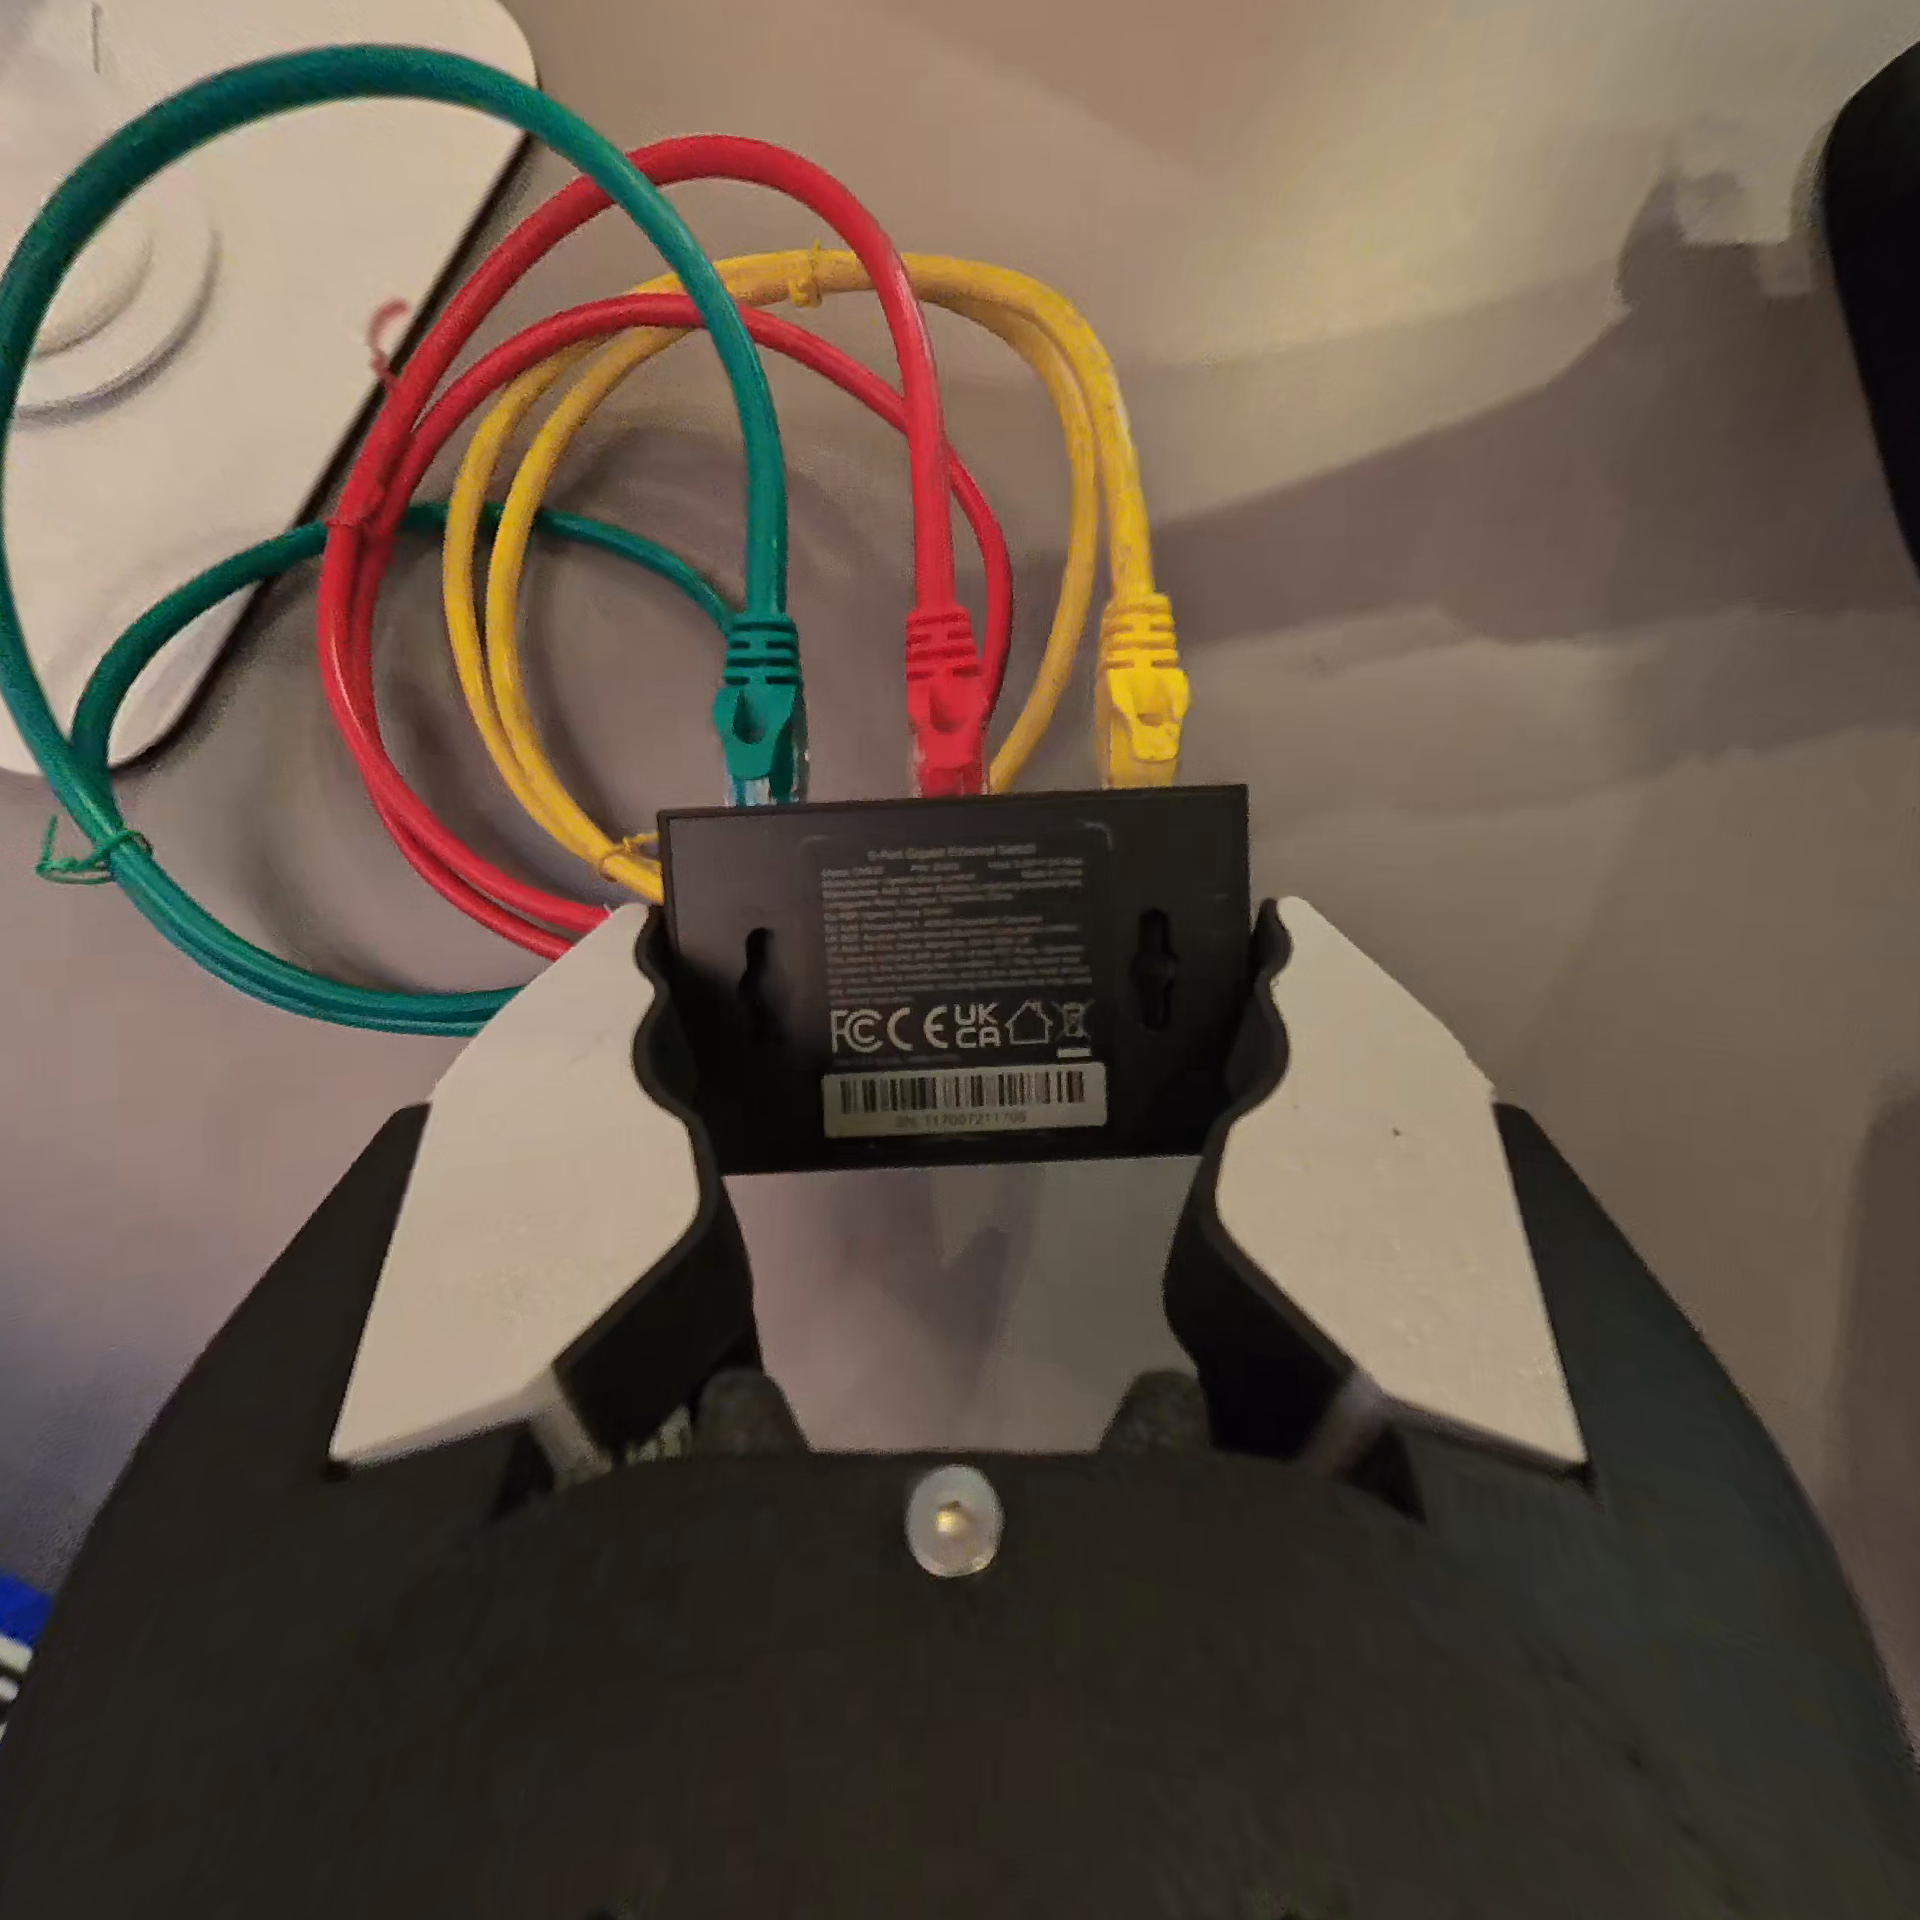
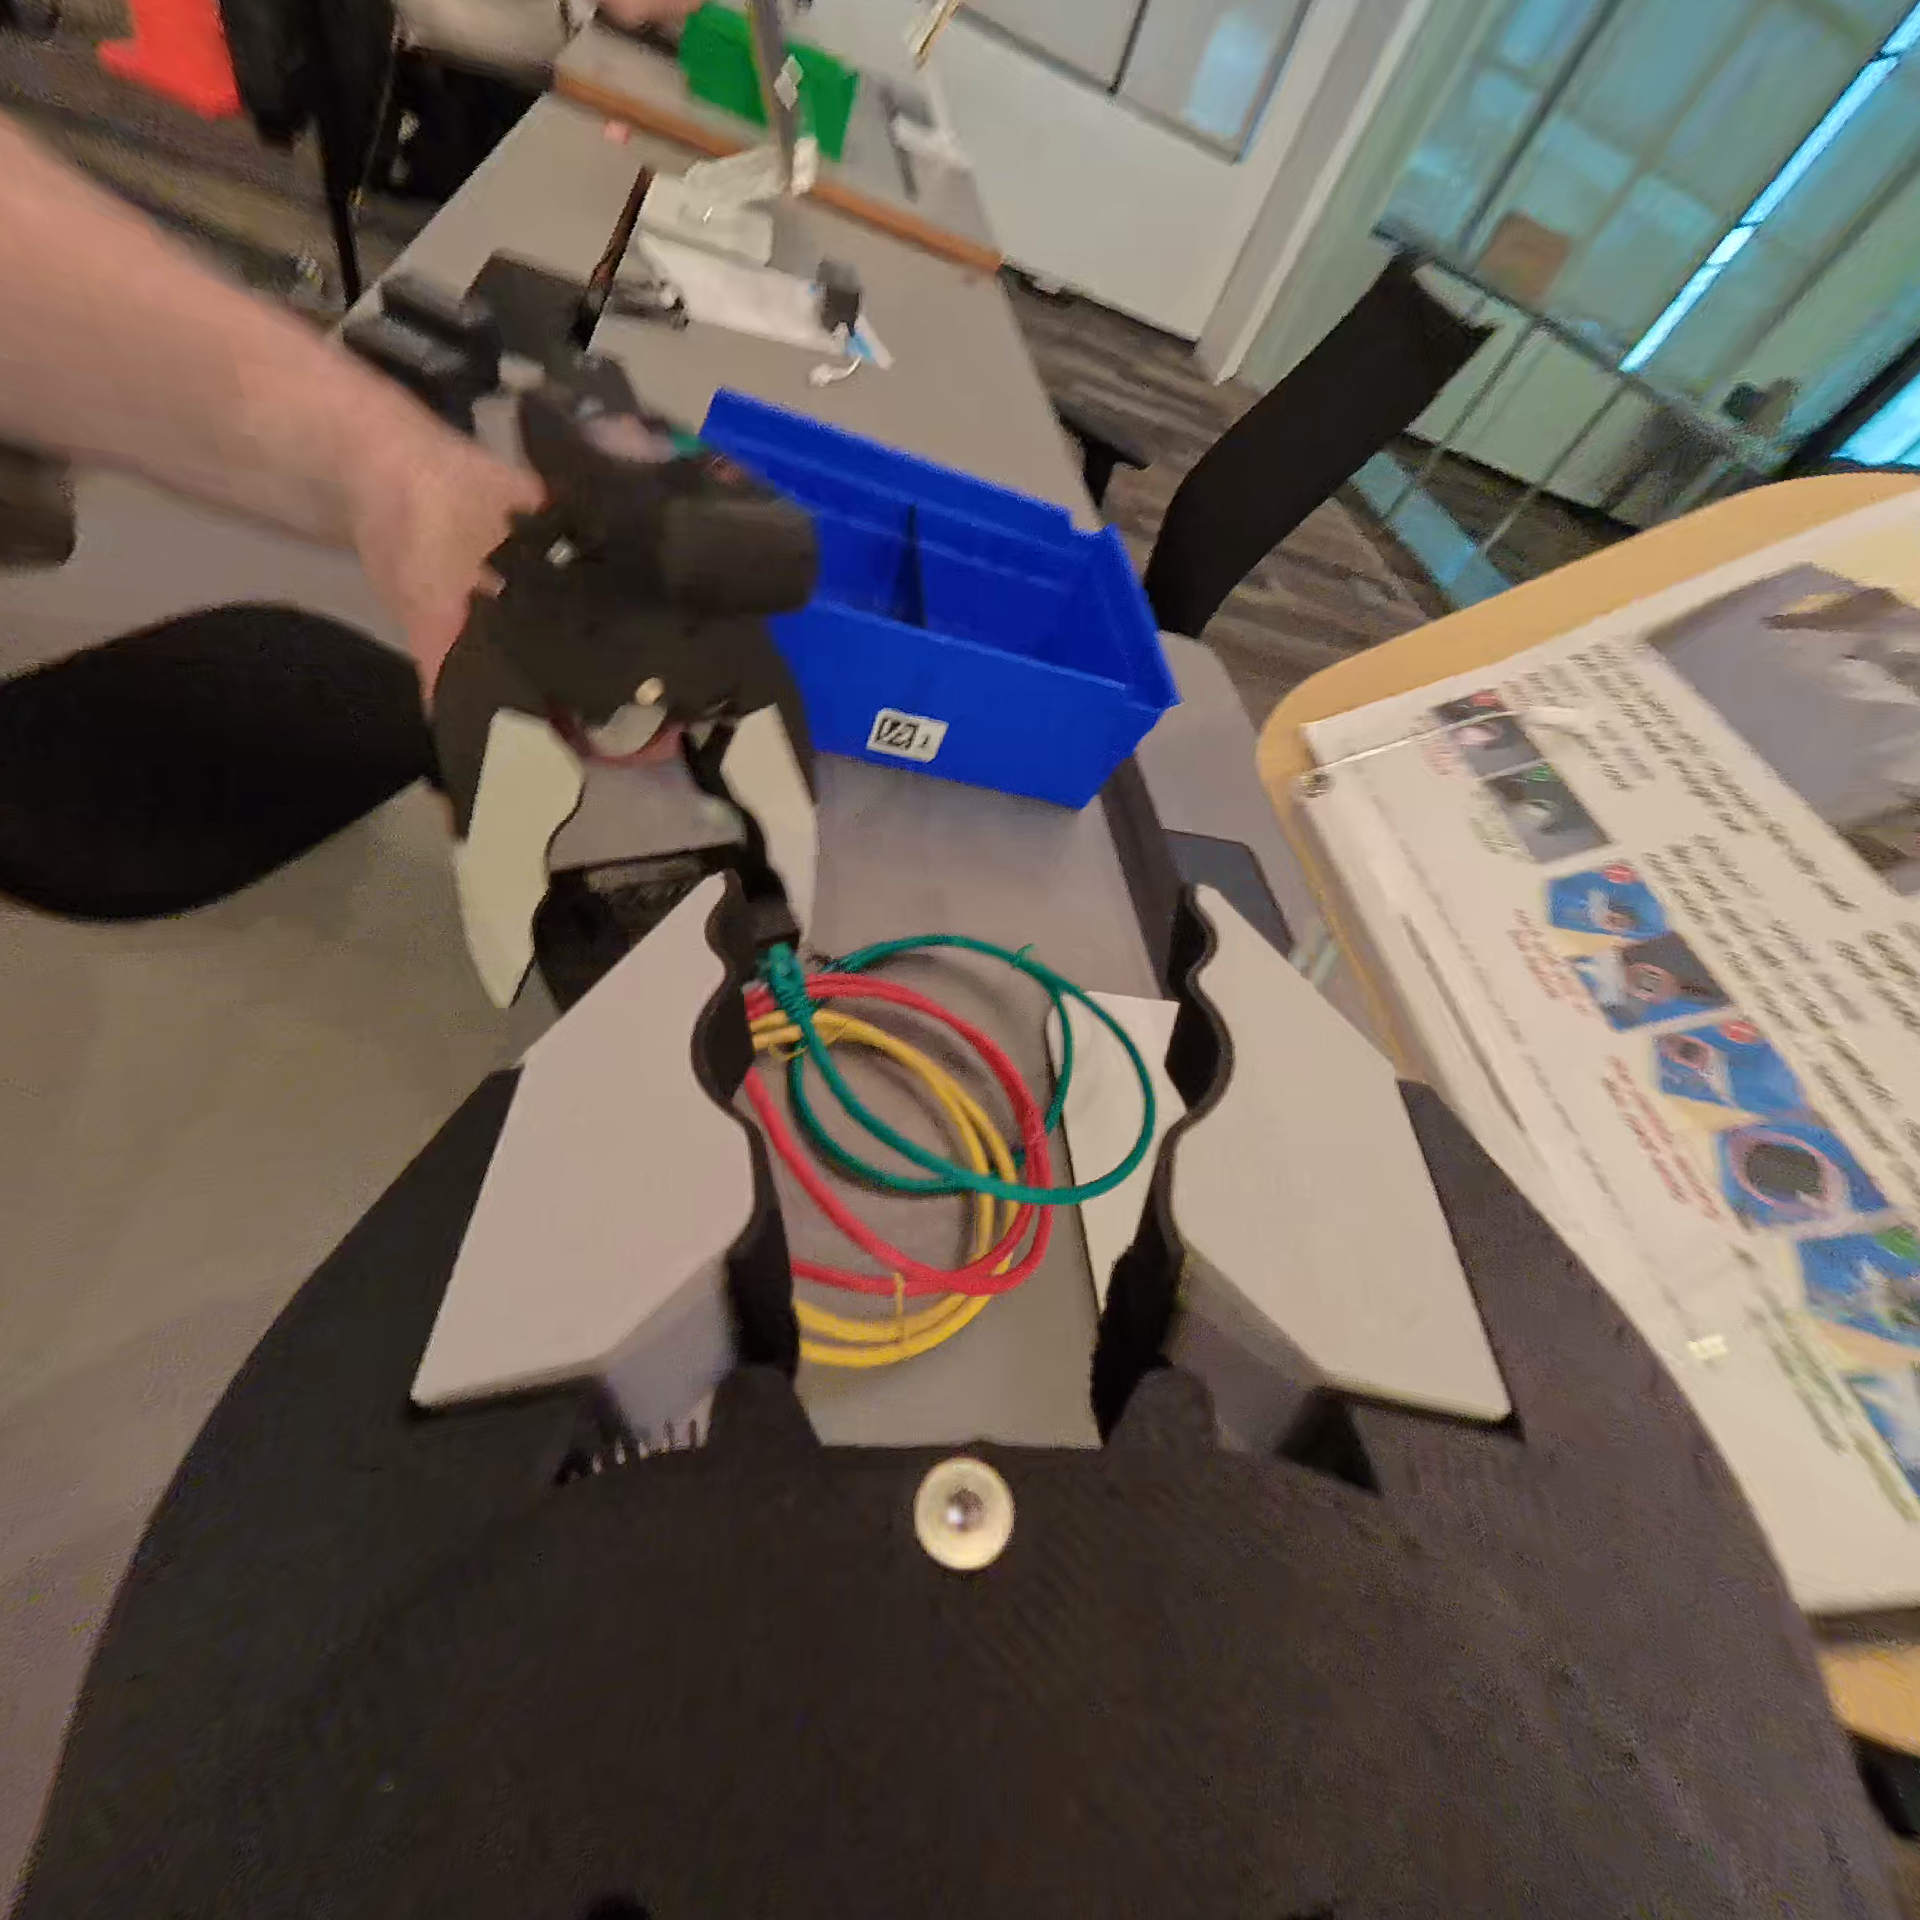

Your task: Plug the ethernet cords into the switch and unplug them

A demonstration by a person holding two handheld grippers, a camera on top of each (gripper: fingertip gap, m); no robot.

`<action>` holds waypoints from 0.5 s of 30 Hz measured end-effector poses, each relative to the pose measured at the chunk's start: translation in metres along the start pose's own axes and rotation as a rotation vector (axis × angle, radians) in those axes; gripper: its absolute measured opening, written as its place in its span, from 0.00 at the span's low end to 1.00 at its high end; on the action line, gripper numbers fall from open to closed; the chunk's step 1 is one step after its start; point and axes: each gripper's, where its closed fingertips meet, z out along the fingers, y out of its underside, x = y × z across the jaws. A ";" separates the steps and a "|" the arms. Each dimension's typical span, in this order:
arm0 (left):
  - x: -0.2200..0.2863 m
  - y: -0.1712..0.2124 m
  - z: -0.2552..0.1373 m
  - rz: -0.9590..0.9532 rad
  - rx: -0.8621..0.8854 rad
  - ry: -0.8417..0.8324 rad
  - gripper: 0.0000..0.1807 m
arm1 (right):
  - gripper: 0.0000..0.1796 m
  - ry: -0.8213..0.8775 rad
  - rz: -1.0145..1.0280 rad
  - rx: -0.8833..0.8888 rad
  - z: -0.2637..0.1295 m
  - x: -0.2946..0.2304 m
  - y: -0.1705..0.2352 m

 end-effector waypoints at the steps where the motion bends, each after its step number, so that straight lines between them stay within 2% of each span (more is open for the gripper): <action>1: -0.006 0.002 -0.003 -0.014 0.003 0.008 0.56 | 0.44 -0.029 -0.022 -0.026 0.009 -0.008 0.006; 6: -0.021 0.005 -0.013 -0.033 0.016 0.053 0.56 | 0.44 -0.126 -0.106 -0.156 0.045 -0.034 0.041; 11: -0.025 0.004 -0.017 -0.007 0.007 0.093 0.56 | 0.47 -0.187 -0.128 -0.211 0.064 -0.049 0.063; 13: -0.025 0.003 -0.018 0.021 0.003 0.097 0.56 | 0.51 -0.208 -0.109 -0.218 0.070 -0.054 0.069; 15: -0.022 0.002 -0.019 0.066 -0.005 0.100 0.56 | 0.59 -0.225 -0.073 -0.238 0.075 -0.057 0.076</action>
